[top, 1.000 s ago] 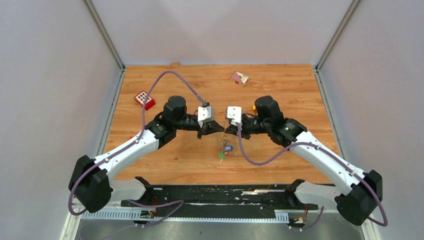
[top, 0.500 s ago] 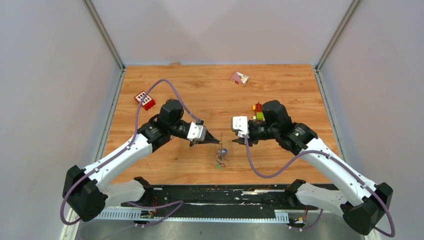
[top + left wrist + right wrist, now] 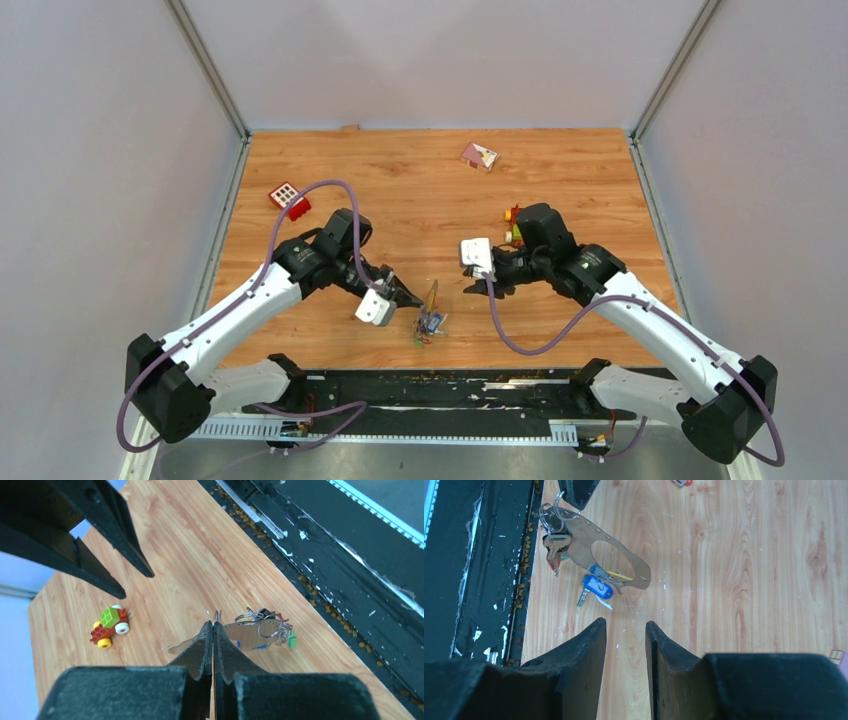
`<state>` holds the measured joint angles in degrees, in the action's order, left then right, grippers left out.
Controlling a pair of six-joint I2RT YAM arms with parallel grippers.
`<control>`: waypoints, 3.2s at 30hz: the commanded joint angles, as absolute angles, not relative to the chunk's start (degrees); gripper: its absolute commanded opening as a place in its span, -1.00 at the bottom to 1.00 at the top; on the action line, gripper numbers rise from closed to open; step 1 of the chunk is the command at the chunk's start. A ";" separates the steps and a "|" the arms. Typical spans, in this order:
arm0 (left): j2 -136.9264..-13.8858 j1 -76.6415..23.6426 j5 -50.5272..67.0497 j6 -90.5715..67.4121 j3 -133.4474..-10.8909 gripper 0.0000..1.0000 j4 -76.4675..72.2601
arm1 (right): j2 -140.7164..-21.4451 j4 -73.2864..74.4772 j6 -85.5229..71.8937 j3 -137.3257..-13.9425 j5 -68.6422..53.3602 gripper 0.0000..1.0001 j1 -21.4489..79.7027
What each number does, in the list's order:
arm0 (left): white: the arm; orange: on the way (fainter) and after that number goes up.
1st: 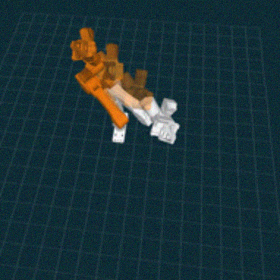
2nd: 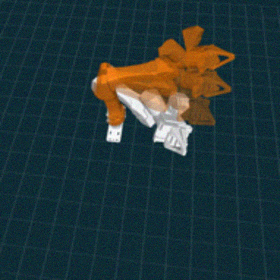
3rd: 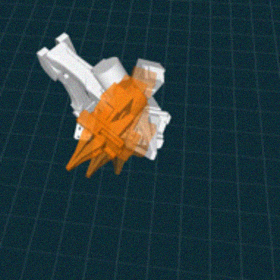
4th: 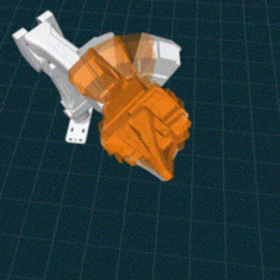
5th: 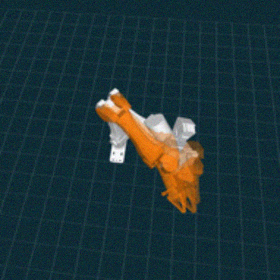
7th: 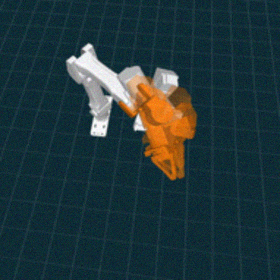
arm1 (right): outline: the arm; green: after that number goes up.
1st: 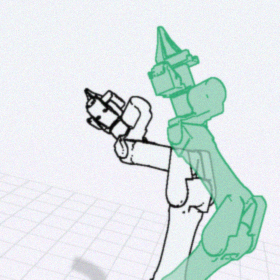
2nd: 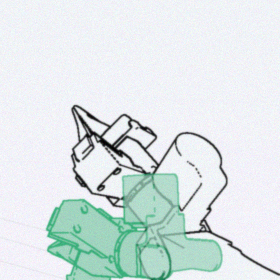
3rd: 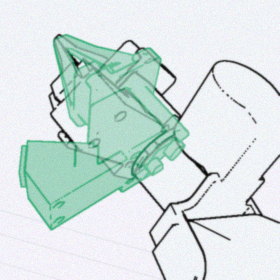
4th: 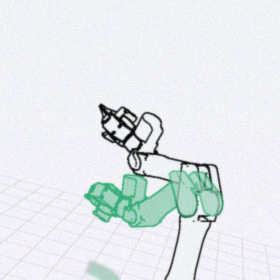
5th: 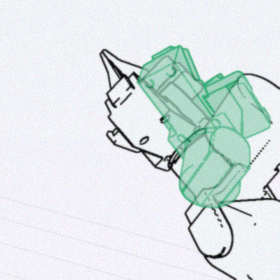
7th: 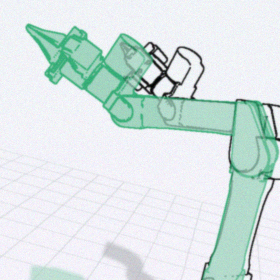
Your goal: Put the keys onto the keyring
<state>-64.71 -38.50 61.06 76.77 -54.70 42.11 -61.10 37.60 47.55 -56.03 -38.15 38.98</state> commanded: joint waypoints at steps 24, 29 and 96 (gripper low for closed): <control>-66.13 -38.58 63.10 88.04 -58.92 -1.00 48.57 | -63.02 36.96 46.64 -55.78 -42.10 -0.35 41.69; -65.57 -38.58 59.96 66.56 -57.76 -1.00 33.84 | -62.69 35.28 44.94 -56.18 -41.67 -0.37 42.31; -65.04 -34.28 59.17 -1.09 -37.03 -0.27 -36.28 | -61.24 17.01 25.53 -58.62 -39.98 -1.00 39.79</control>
